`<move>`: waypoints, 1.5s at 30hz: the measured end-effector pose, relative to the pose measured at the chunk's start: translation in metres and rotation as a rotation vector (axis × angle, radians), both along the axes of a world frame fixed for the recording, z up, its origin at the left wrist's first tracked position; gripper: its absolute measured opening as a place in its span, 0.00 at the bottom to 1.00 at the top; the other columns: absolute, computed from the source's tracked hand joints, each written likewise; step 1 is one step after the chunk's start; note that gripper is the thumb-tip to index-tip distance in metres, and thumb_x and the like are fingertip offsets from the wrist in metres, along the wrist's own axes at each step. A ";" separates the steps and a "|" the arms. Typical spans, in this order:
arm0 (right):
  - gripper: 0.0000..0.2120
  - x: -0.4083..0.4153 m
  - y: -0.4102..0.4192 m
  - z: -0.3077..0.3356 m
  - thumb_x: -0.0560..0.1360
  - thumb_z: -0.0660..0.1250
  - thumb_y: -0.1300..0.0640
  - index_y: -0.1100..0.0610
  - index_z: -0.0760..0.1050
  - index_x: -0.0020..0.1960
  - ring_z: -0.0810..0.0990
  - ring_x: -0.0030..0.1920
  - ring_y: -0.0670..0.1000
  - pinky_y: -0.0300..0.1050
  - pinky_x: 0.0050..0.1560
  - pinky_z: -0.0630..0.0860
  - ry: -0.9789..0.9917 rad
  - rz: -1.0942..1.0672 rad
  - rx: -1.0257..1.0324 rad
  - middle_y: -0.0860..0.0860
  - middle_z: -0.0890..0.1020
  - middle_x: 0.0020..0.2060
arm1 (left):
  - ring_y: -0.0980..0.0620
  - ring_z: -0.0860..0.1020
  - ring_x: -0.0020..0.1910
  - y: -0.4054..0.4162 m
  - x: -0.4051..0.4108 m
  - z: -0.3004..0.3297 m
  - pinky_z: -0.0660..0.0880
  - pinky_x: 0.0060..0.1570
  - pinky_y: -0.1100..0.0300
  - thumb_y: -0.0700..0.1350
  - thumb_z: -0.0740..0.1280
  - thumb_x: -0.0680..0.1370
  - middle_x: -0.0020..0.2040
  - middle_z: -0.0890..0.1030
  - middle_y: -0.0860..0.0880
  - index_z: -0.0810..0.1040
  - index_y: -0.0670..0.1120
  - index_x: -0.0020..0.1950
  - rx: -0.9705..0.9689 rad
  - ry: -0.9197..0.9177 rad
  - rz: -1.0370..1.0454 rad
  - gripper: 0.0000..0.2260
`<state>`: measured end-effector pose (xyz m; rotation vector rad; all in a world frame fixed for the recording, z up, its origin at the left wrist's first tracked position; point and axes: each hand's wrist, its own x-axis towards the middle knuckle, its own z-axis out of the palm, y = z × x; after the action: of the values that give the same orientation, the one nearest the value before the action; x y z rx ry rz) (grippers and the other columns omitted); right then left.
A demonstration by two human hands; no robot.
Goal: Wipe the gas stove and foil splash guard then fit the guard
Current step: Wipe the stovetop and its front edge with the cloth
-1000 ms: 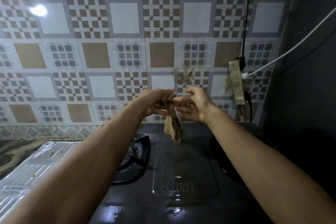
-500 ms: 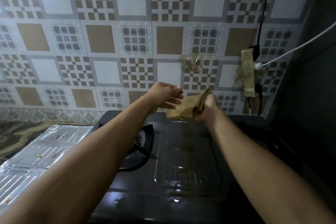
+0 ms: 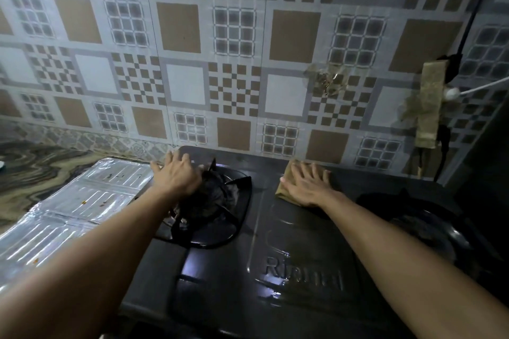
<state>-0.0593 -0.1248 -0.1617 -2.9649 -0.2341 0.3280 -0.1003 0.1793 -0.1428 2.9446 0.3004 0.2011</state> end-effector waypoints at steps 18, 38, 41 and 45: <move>0.37 0.100 0.105 0.007 0.77 0.41 0.30 0.50 0.43 0.79 0.51 0.78 0.58 0.60 0.76 0.50 0.048 0.362 -0.044 0.54 0.49 0.79 | 0.44 0.57 0.77 0.036 0.006 -0.019 0.54 0.72 0.33 0.58 0.53 0.81 0.78 0.60 0.43 0.60 0.42 0.75 -0.092 0.038 0.136 0.28; 0.37 0.132 0.290 0.003 0.80 0.47 0.37 0.58 0.43 0.79 0.45 0.79 0.56 0.55 0.77 0.41 0.009 0.864 -0.072 0.55 0.48 0.79 | 0.43 0.63 0.73 0.033 0.007 -0.021 0.62 0.67 0.37 0.48 0.49 0.82 0.70 0.69 0.41 0.66 0.40 0.70 -0.155 0.012 0.257 0.20; 0.40 0.137 0.309 0.000 0.77 0.44 0.30 0.53 0.41 0.80 0.43 0.78 0.57 0.64 0.75 0.42 0.024 0.909 -0.123 0.52 0.45 0.79 | 0.43 0.60 0.76 0.037 0.009 -0.024 0.59 0.70 0.36 0.51 0.47 0.82 0.73 0.66 0.39 0.65 0.38 0.72 -0.168 0.030 0.346 0.25; 0.38 0.147 0.293 0.002 0.78 0.50 0.33 0.58 0.54 0.78 0.50 0.78 0.60 0.59 0.76 0.45 0.029 0.949 -0.092 0.58 0.54 0.78 | 0.41 0.60 0.75 0.035 0.009 -0.023 0.57 0.70 0.34 0.58 0.46 0.82 0.73 0.67 0.38 0.67 0.36 0.71 -0.153 0.072 0.433 0.30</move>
<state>0.0877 0.1682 -0.1601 -2.6973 -1.6444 0.4739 -0.0913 0.2148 -0.1659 2.7027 0.9189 0.1195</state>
